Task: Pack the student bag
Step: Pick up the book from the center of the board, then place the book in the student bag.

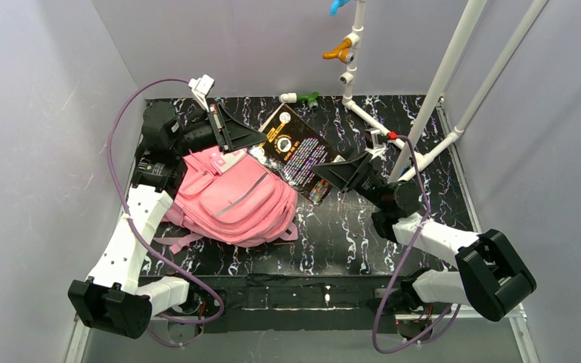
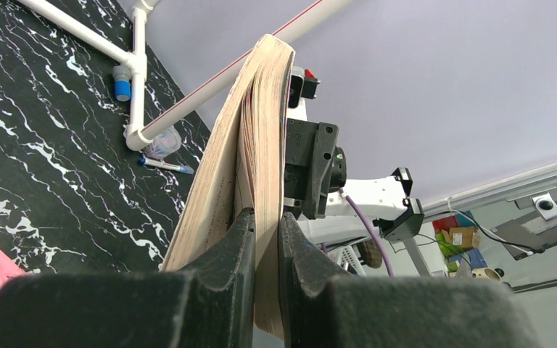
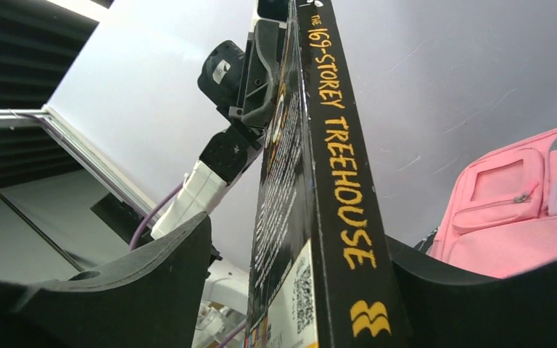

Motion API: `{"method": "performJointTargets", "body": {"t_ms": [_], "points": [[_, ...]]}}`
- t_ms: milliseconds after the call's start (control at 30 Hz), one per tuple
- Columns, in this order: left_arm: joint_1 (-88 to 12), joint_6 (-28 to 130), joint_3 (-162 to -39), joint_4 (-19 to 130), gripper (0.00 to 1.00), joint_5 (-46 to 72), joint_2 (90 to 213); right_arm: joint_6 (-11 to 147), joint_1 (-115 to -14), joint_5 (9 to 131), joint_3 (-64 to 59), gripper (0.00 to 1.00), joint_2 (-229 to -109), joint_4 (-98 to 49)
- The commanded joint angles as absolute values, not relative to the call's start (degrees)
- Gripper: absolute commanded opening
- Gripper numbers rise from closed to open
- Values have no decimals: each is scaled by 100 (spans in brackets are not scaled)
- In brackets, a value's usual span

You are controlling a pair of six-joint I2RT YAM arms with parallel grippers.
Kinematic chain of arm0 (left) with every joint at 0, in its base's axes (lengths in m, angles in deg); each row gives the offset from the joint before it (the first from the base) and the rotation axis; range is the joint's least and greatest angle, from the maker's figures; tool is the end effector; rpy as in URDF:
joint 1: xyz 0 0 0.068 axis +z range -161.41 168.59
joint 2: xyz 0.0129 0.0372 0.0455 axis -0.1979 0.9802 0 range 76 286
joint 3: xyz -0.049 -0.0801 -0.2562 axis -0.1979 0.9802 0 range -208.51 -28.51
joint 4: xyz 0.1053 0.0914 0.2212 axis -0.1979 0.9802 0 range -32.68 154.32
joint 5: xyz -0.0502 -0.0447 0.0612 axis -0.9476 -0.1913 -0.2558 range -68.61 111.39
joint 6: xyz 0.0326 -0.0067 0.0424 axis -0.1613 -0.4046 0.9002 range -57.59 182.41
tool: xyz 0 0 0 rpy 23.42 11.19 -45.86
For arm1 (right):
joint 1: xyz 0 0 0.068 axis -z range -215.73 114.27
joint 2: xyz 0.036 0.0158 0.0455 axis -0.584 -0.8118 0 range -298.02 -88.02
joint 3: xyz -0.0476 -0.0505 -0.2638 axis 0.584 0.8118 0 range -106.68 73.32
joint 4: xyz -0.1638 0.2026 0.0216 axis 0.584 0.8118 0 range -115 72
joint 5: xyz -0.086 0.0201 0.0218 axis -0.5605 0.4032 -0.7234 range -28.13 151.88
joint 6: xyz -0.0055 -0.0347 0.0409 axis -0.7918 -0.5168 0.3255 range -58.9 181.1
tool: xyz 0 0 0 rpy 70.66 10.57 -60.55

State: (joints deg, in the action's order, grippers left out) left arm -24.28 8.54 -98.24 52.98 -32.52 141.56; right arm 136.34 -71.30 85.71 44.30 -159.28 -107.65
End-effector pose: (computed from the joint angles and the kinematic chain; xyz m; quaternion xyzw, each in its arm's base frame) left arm 0.2321 -0.0826 0.4457 0.1179 0.6652 -0.6185 0.4013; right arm 0.1852 0.1501 0.3123 -0.0371 0.4496 0.7804 0.4330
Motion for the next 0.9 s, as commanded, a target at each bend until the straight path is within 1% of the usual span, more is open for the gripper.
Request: {"method": "performJointTargets", "body": {"t_ms": [0,33,67,100,133,167,200,233,267,300,333,367,400,433,467,533,567,600,633,667,733,767,800,867], "points": [[-2407,858,-9764,4858,0,-2906,14116,13880,-7409,8386,4474,66,-15798,-11790],[-2407,849,-9732,4862,0,-2867,14130,13866,-7471,8393,4494,62,-15798,-11778],[-2407,843,-9690,4862,0,-2810,14136,13845,-7492,8389,4528,55,-15793,-11765],[-2407,852,-9628,4866,0,-2757,14150,13830,-7509,8385,4568,40,-15779,-11735],[-2407,950,-9569,4942,0,-2698,14166,13803,-7510,8371,4616,23,-15749,-11682],[-2399,1232,-9618,5385,23,-2395,14179,13713,-7506,8332,4650,4,-15677,-11528],[-2398,1743,-9799,6447,49,-1949,14215,13545,-7496,8346,4662,1,-15538,-11093],[-2417,2331,-9942,7289,64,-1412,14230,13201,-7491,8326,4618,1,-15331,-10204],[-2430,2786,-9975,7999,77,-857,14203,12719,-7490,8156,4489,1,-15000,-8877],[-2433,3202,-9956,8659,87,-288,14152,11913,-7504,7784,4285,1,-14536,-7231],[-2444,3623,-9837,8948,94,336,14073,11312,-7528,7187,4049,1,-14250,-5802],[-2469,3832,-9687,9138,98,877,13990,10854,-7554,6459,3780,1,-14001,-4394],[-2540,4067,-9488,9311,98,1432,13926,10527,-7567,5485,3367,1,-13840,-3257],[-2711,4292,-9363,9423,98,1880,13876,10367,-7571,4752,3205,1,-13773,-2277],[-3024,4550,-9269,9516,98,2377,13860,10191,-7572,4152,3040,1,-13756,-1653],[-4078,5014,-9158,9613,98,3409,13910,9646,-7573,3644,2745,1,-13823,-903],[-4572,5222,-9118,9616,97,3786,13987,9413,-7572,3578,2657,1,-13878,-712],[-4986,5365,-9107,9623,94,3926,14111,9260,-7572,3577,2607,1,-13927,-602],[-5238,5461,-9125,9659,90,3819,14259,9136,-7572,3627,2585,1,-13956,-552],[-5353,5504,-9173,9729,81,3489,14494,9067,-7572,3694,2578,1,-13950,-537],[-5479,5553,-9302,9914,68,3312,14883,8951,-7572,3760,2615,1,-13881,-598],[-5558,5643,-9380,10021,64,3257,15097,8901,-7572,3858,2661,1,-13809,-710],[-5642,5734,-9453,10142,62,3198,15295,8869,-7572,3900,2710,1,-13739,-786],[-5732,5808,-9643,10379,62,2926,15682,8869,-7572,3979,2782,1,-13640,-915]]}}
